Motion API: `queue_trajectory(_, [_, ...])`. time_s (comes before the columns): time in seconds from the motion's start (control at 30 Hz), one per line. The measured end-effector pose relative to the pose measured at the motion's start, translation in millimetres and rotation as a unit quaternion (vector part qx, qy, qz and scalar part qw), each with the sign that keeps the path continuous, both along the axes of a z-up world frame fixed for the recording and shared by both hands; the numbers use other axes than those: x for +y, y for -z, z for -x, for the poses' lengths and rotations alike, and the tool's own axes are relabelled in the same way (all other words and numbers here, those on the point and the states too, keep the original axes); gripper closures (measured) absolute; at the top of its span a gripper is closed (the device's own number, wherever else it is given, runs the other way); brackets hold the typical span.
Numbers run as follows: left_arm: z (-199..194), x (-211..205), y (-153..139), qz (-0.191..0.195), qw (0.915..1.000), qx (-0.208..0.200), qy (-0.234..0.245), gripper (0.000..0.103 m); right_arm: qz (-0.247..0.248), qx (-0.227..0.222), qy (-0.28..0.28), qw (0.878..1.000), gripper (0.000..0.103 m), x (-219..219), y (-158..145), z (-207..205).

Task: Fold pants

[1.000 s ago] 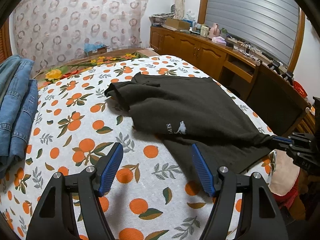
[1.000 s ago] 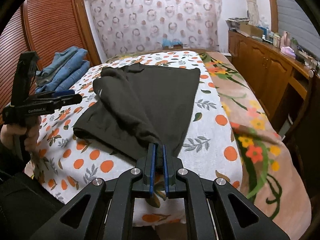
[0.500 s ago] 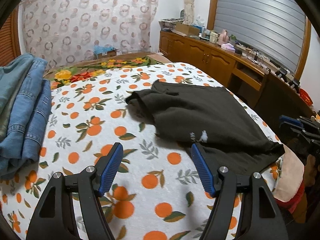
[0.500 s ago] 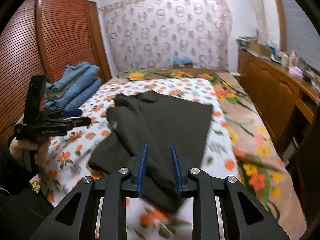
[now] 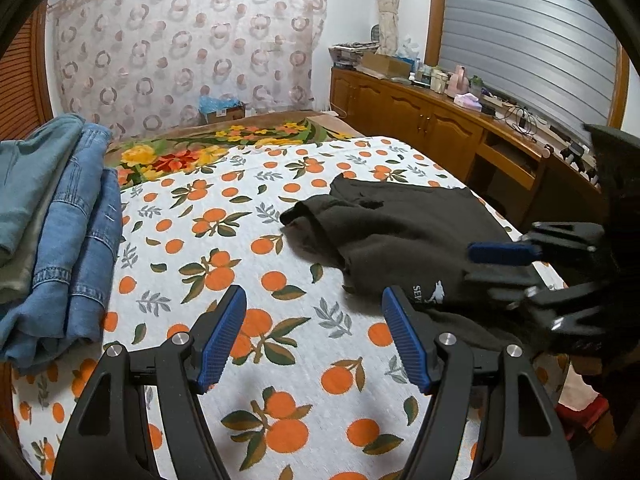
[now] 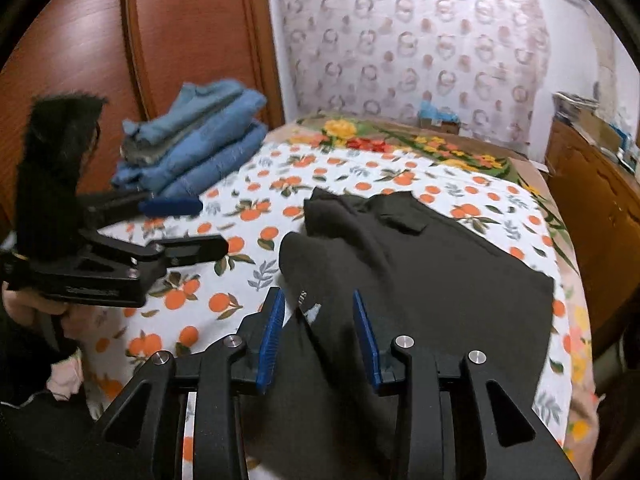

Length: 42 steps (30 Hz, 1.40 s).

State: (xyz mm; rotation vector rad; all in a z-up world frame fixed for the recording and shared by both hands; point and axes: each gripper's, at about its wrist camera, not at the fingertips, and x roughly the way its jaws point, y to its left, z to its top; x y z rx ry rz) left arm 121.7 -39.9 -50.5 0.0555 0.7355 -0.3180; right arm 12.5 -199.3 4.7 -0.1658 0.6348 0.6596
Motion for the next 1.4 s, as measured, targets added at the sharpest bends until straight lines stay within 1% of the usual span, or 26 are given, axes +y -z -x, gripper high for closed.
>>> queue_trajectory(0.1, [-2,1,0,0.001,1.0000,0.000,-0.001,0.031,0.028,0.013,-0.005,1.000,0.067,12,6,-14])
queue_trajectory(0.2, [-3,2,0,0.002,1.0000,0.001,-0.003,0.031,0.041,0.025,-0.003,0.999,0.067,17,6,-27])
queue_trajectory(0.33, [-3,2,2,0.002,1.0000,0.004,-0.003,0.031,0.058,0.037,0.002,0.998,0.067,20,15,-40])
queue_trajectory(0.37, [-3,2,2,0.001,1.0000,0.004,-0.003,0.031,0.062,0.039,0.003,0.997,0.067,30,12,-44])
queue_trajectory(0.43, [-3,2,2,0.001,1.0000,0.005,-0.004,0.031,0.065,0.038,0.001,0.997,0.092,33,11,-45])
queue_trajectory(0.53, [-3,2,2,0.001,1.0000,0.005,-0.003,0.031,0.053,0.040,-0.012,0.998,0.095,30,5,-43])
queue_trajectory(0.7, [-4,-4,4,-0.002,1.0000,0.006,0.002,0.031,0.022,0.029,-0.002,0.999,0.096,9,-12,-42])
queue_trajectory(0.9, [-8,-15,4,-0.005,0.9999,0.009,0.012,0.031,0.009,0.013,0.039,0.999,0.096,-20,-23,-52])
queue_trajectory(1.0, [-9,-21,4,-0.006,0.9998,0.009,0.017,0.031,0.005,0.021,0.072,0.997,0.096,-37,-18,-64])
queue_trajectory(1.13, [-11,-26,3,-0.007,0.9997,0.011,0.023,0.031,0.006,0.041,0.128,0.991,0.095,-59,-3,-79])
queue_trajectory(1.2, [-14,-28,3,-0.007,0.9996,0.014,0.024,0.031,0.006,0.041,0.151,0.988,0.090,-66,2,-80])
queue_trajectory(1.3, [-21,-32,3,-0.009,0.9994,0.017,0.028,0.031,-0.007,0.039,0.158,0.987,0.086,-67,0,-78])
queue_trajectory(1.4, [-32,-38,3,-0.015,0.9991,0.021,0.032,0.031,-0.014,0.033,0.138,0.990,0.085,-60,-3,-71])
